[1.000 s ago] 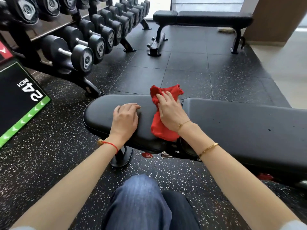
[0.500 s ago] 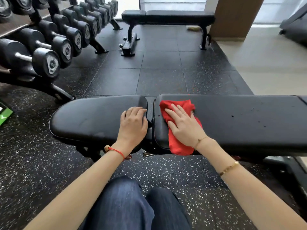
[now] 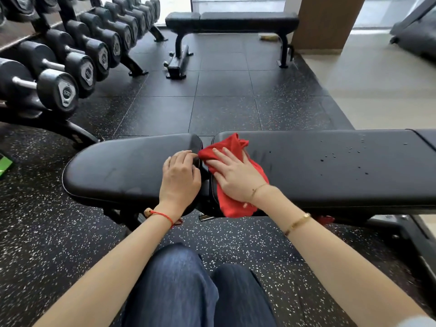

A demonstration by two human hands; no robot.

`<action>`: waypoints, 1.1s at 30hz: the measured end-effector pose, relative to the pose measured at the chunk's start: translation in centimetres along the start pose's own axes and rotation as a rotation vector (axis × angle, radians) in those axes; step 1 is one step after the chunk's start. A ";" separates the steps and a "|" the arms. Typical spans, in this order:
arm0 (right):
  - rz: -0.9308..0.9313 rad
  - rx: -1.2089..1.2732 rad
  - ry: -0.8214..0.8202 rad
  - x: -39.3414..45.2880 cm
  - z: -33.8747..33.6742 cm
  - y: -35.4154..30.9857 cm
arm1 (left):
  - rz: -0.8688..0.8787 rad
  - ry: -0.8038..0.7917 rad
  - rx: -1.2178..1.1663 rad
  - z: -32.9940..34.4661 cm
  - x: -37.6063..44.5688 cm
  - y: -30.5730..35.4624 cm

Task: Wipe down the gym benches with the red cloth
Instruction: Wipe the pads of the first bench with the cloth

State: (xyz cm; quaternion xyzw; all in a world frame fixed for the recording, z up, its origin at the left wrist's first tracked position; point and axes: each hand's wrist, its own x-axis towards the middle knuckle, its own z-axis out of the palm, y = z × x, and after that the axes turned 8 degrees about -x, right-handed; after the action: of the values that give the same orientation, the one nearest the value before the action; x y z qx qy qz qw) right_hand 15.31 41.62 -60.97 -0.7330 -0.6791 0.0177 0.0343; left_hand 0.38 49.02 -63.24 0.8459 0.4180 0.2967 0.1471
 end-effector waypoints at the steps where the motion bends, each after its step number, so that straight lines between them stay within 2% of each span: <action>1: 0.009 0.006 0.022 -0.7 0.2 0.3 | 0.000 0.002 -0.006 0.0 0.0 -0.1; 4: 0.136 0.042 0.035 -1.2 0.2 2.6 | 0.012 -0.015 0.012 0.0 -0.1 -0.1; 8: 0.308 0.073 -0.030 2.7 -1.1 4.2 | 0.008 -0.017 0.039 0.1 0.0 0.3; 12: 0.133 0.012 -0.053 3.6 -0.6 0.9 | 0.012 -0.012 0.049 0.1 0.0 0.3; 15: 0.035 0.005 0.027 0.3 0.5 -0.7 | 0.009 -0.002 0.025 0.0 0.1 0.1; 19: 0.135 0.032 0.024 -2.2 0.3 2.2 | 0.014 -0.008 0.009 -0.1 -0.1 -0.1; 24: 0.388 0.034 -0.062 1.1 -1.0 6.2 | 0.018 -0.023 0.025 0.1 -0.1 0.1; 29: 0.323 0.110 -0.121 3.2 -0.8 4.0 | 0.016 -0.011 0.018 0.1 -0.1 0.0; 33: 0.269 0.441 -0.184 1.9 -2.1 4.6 | 0.020 -0.017 0.016 0.0 -0.1 0.1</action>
State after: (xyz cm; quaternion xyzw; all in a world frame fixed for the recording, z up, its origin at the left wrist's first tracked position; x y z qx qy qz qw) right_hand 20.22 43.08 -59.22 -0.7869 -0.5554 0.2359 0.1287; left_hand 0.38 48.90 -63.24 0.8537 0.4104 0.2878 0.1410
